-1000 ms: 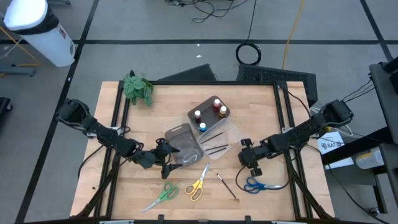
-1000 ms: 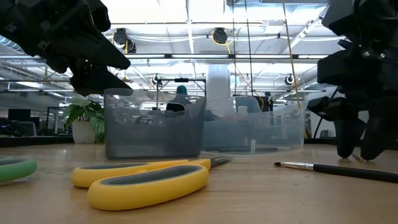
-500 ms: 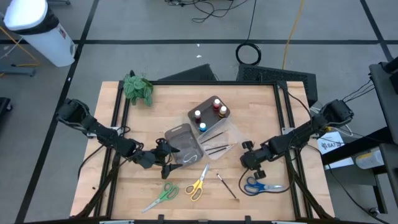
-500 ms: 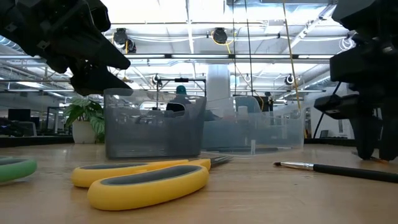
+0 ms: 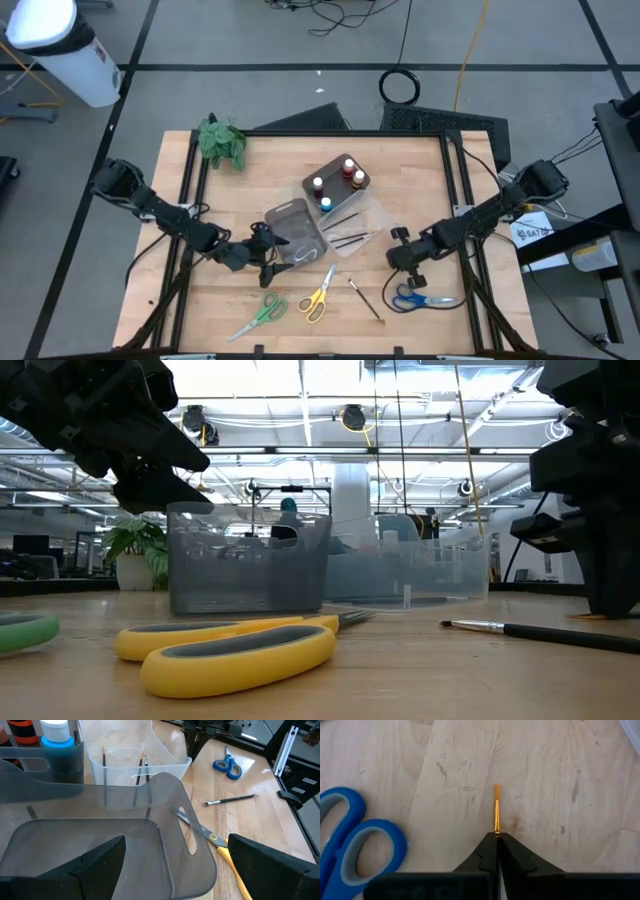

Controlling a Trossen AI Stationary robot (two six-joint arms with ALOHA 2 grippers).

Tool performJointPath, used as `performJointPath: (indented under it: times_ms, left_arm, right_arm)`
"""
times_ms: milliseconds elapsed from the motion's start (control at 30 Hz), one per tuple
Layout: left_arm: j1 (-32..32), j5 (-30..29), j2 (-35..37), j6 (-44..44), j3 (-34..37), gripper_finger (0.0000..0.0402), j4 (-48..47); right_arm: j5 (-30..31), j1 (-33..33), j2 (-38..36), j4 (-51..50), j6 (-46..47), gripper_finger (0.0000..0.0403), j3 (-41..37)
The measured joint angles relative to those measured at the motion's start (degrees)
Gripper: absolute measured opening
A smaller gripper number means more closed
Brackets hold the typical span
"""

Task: Pick & Place Paint Supplies
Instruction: Put the gold paintbrush into the transparent bin

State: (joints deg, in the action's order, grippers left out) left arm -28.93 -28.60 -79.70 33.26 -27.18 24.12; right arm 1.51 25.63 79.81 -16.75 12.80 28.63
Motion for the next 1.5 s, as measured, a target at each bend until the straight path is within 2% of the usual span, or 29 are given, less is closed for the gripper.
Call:
performJointPath:
  times_ms: [200, 567, 900, 1100, 1333, 1500]
  left_arm:
    - [0.0, 0.0, 0.0, 0.0, 0.0, 0.0365, 0.0]
    - [0.0, 0.0, 0.0, 0.0, 0.0, 0.0365, 0.1]
    - [0.0, 0.0, 0.0, -0.2, 0.0, 0.0365, 0.0]
    - [0.0, 0.0, 0.0, -1.9, 0.0, 0.0365, 0.0]
    - [0.0, 0.0, 0.0, -2.1, 0.0, 0.0365, 0.0]
    - [0.0, 0.0, 0.0, -2.0, 0.0, 0.0365, 0.0]
  right_arm:
    - [1.3, 0.0, -1.0, 1.1, 2.0, 0.0001, 0.5]
    - [4.7, 0.0, -9.6, 1.9, -1.5, 0.0, 5.7]
    - [7.7, -1.0, -11.8, 1.7, -1.5, 0.0, 12.4]
    - [7.6, -4.3, -11.8, 1.6, -6.8, 0.0, 18.1]
    - [7.3, -12.5, -8.0, 5.6, -15.7, 0.0, 23.7]
    - [1.4, -18.5, -3.4, 12.2, -20.8, 0.0, 24.1]
